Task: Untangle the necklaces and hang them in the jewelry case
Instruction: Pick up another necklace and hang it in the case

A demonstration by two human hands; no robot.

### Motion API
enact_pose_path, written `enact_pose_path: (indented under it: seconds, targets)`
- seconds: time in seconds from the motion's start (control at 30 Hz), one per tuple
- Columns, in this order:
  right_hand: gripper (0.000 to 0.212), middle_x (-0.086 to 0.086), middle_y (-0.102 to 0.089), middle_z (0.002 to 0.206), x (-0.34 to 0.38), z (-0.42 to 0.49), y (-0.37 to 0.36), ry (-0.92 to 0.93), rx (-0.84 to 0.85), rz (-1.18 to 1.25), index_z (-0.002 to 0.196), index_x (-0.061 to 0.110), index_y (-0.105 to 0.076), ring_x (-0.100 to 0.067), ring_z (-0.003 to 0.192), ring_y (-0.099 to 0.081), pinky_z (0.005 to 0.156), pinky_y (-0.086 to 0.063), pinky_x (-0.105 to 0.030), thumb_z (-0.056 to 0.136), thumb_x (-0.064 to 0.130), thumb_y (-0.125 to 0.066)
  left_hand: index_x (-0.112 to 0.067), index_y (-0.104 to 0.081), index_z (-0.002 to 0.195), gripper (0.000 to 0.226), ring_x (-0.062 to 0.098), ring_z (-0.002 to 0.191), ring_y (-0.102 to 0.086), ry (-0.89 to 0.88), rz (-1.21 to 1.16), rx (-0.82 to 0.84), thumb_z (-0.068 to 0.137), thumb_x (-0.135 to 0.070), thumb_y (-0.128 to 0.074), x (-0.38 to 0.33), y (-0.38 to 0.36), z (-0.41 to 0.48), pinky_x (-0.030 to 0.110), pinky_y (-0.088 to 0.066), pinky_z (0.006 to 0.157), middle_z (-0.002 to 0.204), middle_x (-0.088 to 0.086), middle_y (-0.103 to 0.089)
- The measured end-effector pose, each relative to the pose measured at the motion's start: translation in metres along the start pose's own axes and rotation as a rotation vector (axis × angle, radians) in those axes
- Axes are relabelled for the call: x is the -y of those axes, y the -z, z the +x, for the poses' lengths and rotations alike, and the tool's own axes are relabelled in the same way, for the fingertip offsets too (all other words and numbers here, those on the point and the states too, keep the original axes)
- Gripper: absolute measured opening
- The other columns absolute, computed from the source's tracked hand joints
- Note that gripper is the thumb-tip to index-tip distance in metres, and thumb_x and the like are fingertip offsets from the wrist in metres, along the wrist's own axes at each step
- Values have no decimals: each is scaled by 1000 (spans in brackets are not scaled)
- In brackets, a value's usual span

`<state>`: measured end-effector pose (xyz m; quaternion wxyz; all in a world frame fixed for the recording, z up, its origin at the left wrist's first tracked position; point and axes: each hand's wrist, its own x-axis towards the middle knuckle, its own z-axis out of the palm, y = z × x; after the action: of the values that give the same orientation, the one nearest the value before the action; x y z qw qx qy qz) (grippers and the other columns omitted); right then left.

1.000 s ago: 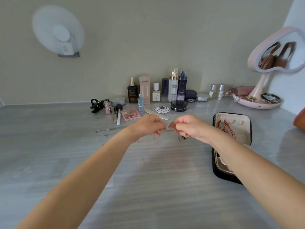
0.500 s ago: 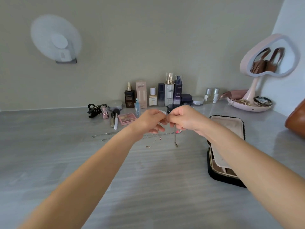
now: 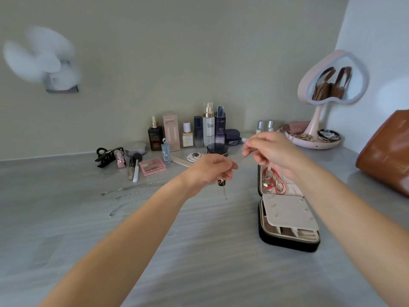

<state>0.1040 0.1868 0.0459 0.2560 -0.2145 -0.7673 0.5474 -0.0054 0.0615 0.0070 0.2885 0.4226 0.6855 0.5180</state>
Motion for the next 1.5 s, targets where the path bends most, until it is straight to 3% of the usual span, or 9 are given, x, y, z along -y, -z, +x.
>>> enact_pose_path:
  seconds: [0.23,0.4,0.63,0.73,0.87,1.17,1.37,1.43,1.5]
  targets:
    - [15,-13,-68,81,-30,-10,41,-120,-93,-42,70,5,-63,-8,38,-39,43,-27,-23,83,5,-55,-21,-61,70,26,15,86,-53,-52,185,-1,92,-16,-49,-22,-25,21,27,-40,78,100,14,-66]
    - [10,-5,-57,62,-41,-18,59,-146,-98,-175,88,11,-67,-8,38,-43,37,-30,-16,86,14,-58,-9,-66,82,20,10,68,-49,-91,251,60,92,-17,-49,-35,-49,39,21,-36,61,73,-1,-62]
    - [29,-7,-57,61,-43,-19,61,-141,-24,36,90,19,-65,-7,38,-41,49,-37,-22,85,-2,-46,-18,-61,66,25,7,63,-49,-120,304,68,89,-13,-52,-41,-72,53,7,-32,43,69,-1,-62]
    - [27,-11,-65,75,-49,-17,63,-146,8,-33,103,7,-64,-5,38,-40,43,-32,-17,84,-3,-48,-16,-65,69,23,13,73,-50,-110,304,55,89,-17,-54,-38,-75,57,14,-33,47,77,5,-67]
    - [9,-2,-57,65,-56,-19,66,-106,-7,-146,88,7,-65,-4,42,-40,39,-34,-12,87,6,-55,-10,-67,86,16,13,76,-51,-76,289,29,90,-18,-53,-31,-76,61,15,-34,48,71,-5,-63]
    - [15,1,-61,68,-64,-3,64,44,-24,-447,73,20,-62,-14,67,-56,66,-46,-25,86,11,-61,-12,-61,109,22,11,74,-56,-71,209,-137,88,-18,-58,-6,-72,60,12,-39,44,97,-1,-59]
    - [15,1,-66,70,-67,15,57,125,-55,-555,70,23,-65,-16,70,-61,73,-49,-32,82,15,-64,-14,-35,136,74,14,101,-52,87,149,-74,75,-29,-74,6,-77,66,22,-44,73,125,4,-52]
    - [9,9,-63,66,-67,19,53,146,-69,-599,74,20,-69,-7,65,-56,70,-44,-25,82,17,-65,-12,-33,138,80,16,103,-54,157,165,-29,73,-31,-76,9,-82,69,24,-43,80,124,7,-55]
    - [8,8,-66,71,-67,20,50,174,-109,-668,81,16,-71,-8,68,-57,71,-45,-24,82,19,-64,-13,-49,119,54,14,87,-61,149,159,-47,75,-33,-73,14,-87,75,17,-44,67,105,5,-63]
